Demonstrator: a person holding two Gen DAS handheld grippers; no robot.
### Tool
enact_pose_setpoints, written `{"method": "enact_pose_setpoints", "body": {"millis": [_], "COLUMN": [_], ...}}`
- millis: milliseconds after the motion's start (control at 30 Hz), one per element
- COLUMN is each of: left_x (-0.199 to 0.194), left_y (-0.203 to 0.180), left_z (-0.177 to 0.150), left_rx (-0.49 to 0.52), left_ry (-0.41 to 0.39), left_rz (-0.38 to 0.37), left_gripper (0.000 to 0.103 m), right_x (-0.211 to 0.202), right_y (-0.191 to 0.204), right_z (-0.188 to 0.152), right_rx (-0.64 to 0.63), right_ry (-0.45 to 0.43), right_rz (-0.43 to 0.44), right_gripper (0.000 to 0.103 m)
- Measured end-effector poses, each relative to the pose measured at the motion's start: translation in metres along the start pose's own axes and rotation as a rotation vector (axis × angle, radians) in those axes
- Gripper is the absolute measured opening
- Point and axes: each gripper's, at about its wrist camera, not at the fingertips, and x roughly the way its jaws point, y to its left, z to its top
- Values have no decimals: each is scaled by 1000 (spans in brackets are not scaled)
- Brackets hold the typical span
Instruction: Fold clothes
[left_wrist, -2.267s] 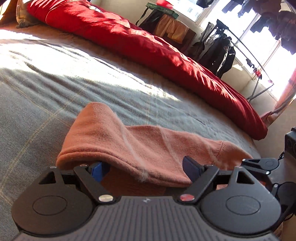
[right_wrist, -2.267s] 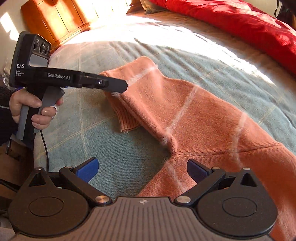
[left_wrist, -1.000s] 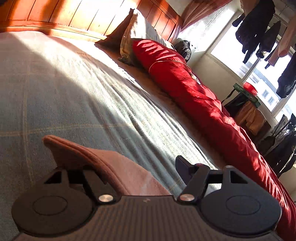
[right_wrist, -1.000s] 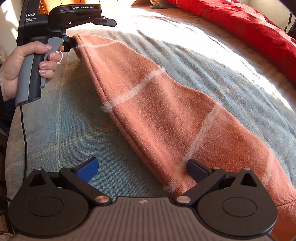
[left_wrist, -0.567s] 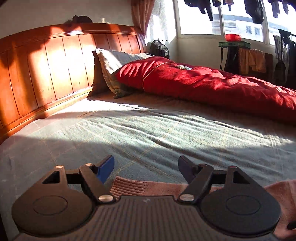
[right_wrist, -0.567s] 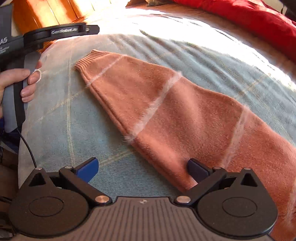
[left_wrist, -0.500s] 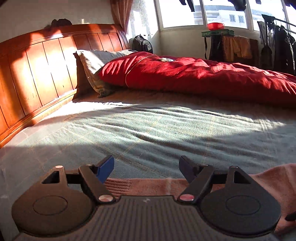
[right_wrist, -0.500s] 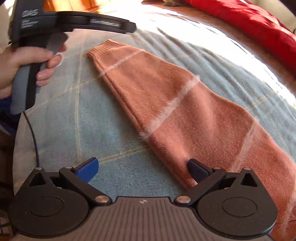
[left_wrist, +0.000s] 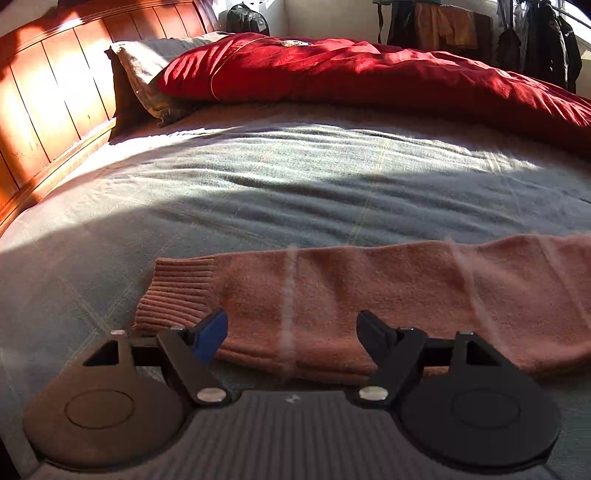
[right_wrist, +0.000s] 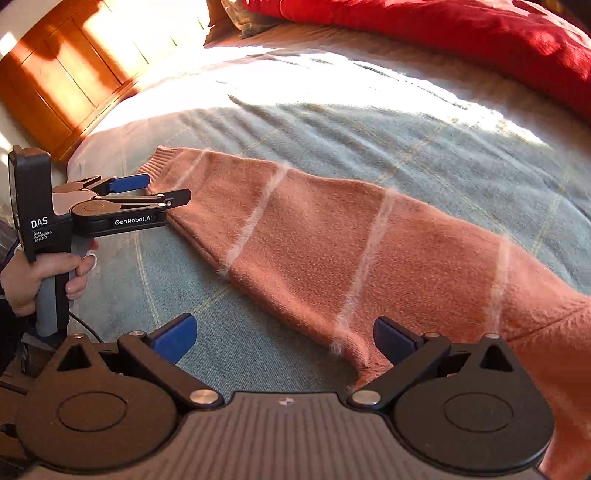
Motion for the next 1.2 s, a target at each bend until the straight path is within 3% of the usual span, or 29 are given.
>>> {"method": "enact_pose_setpoints", "body": {"millis": [233, 433, 567, 700, 867, 933, 1067, 1200], "left_x": [-15, -49, -83, -117, -146, -151, -159, -161], "left_y": [-111, -191, -226, -253, -291, -308, -348, -383], "left_z": [35, 25, 12, -7, -19, -20, -17, -13], "left_rx": [174, 247, 257, 242, 252, 256, 282, 326], "left_ry": [-65, -38, -1, 47, 47, 45, 37, 36], "left_rz": [-225, -310, -328, -348, -350, -359, -384, -425], "left_gripper": [78, 78, 78, 78, 79, 79, 79, 79], "right_x": [-45, -117, -173, -206, -220, -228, -254, -268], "right_y": [-37, -67, -98, -134, -163, -172, -193, -212], "right_z": [-32, -85, -134, -184, -238, -256, -278, -295], "right_rx": [112, 163, 200, 263, 341, 378, 458, 475], "right_ry": [-77, -159, -197, -154, -70, -67, -140, -138], "right_rz": [11, -16, -81, -147, -192, -229, -351, -590], "right_gripper": [103, 103, 103, 103, 103, 103, 103, 103]}}
